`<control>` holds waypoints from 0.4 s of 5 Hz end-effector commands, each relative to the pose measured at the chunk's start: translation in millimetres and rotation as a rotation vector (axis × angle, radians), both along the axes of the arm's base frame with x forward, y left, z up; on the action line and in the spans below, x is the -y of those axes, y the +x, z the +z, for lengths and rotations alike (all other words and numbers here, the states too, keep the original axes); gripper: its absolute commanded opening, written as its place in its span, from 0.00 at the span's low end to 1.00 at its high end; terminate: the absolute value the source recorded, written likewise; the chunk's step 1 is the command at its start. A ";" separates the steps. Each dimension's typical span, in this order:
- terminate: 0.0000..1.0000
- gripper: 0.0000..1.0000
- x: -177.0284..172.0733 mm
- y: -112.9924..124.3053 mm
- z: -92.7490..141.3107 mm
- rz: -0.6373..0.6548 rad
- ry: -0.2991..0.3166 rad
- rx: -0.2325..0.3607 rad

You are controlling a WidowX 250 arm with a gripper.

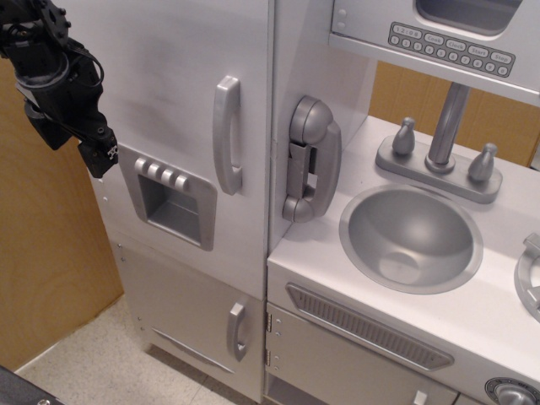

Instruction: Open fridge

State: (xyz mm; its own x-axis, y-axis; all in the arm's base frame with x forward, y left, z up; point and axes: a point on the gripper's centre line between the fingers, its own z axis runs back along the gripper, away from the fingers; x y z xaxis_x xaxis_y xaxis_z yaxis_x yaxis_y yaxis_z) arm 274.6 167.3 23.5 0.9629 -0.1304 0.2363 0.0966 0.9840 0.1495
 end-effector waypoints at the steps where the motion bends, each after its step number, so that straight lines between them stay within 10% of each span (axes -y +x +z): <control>1: 0.00 1.00 0.0 0.0 0.0 0.000 0.000 0.000; 2: 0.00 1.00 28.6 2.4 -3.4 -0.044 -0.006 -0.013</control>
